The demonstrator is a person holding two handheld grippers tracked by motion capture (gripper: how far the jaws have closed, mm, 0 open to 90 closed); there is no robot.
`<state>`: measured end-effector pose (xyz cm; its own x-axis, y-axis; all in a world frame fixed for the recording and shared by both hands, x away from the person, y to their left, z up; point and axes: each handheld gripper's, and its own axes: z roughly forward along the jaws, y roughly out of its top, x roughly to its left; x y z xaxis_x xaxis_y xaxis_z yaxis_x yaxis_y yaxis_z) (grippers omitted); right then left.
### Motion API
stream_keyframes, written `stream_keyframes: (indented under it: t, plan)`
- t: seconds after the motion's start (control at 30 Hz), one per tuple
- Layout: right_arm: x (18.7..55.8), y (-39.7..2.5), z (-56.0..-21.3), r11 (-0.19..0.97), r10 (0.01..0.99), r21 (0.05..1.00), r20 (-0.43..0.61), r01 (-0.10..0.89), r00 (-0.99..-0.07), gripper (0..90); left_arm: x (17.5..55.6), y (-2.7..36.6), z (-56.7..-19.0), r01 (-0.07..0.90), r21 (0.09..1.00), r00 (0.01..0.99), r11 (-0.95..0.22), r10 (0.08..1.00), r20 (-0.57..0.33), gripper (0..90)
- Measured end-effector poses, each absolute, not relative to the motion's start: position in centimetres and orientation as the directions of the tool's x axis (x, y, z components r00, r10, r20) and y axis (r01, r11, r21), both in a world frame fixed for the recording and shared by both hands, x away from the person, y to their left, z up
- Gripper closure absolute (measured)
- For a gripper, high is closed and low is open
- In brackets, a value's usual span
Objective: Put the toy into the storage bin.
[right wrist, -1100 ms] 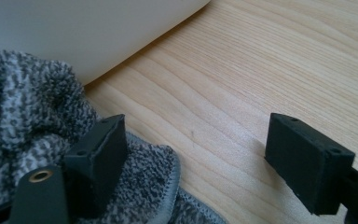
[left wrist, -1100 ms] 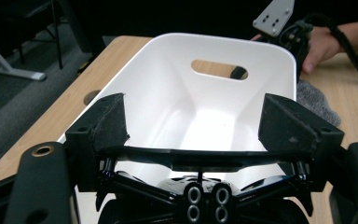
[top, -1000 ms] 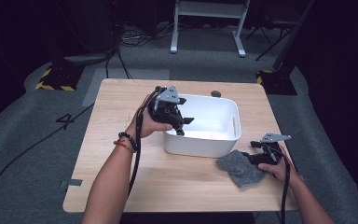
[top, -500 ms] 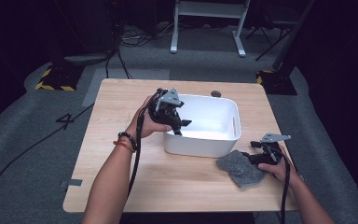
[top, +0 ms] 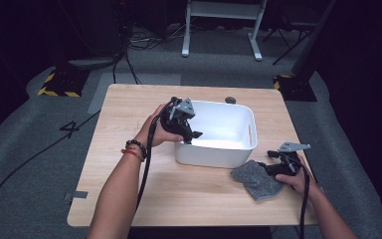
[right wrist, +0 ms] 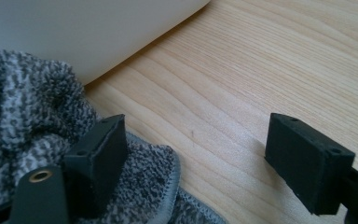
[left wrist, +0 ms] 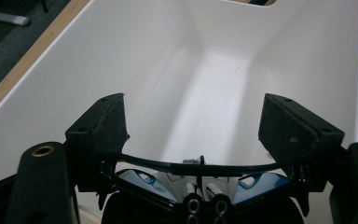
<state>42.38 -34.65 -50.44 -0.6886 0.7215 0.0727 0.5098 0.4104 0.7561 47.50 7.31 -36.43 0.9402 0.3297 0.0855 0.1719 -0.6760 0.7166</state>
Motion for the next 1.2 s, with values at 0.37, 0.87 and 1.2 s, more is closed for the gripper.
stream_keyframes:
  t: [0.37, 0.87, 1.2]
  plan:
    - [42.4, -34.6, -50.4, 0.411, 0.722, 0.756, 0.072, 0.51, -0.688, 20.8, 47.8, 7.0, -36.9, 0.199, 0.655, 0.944, -0.729, 0.322, 0.072, 24.2]
    - [42.4, -34.7, -50.4, 0.411, 0.721, 0.756, 0.073, 0.509, -0.689, 20.8, 48.1, 6.5, -37.1, 0.253, 0.575, 0.943, -0.778, 0.332, 0.034, 23.8]
    - [42.4, -34.6, -50.4, 0.411, 0.721, 0.756, 0.073, 0.51, -0.689, 20.8, 48.1, 6.1, -37.1, 0.269, 0.531, 0.942, -0.804, 0.333, 0.026, 23.7]
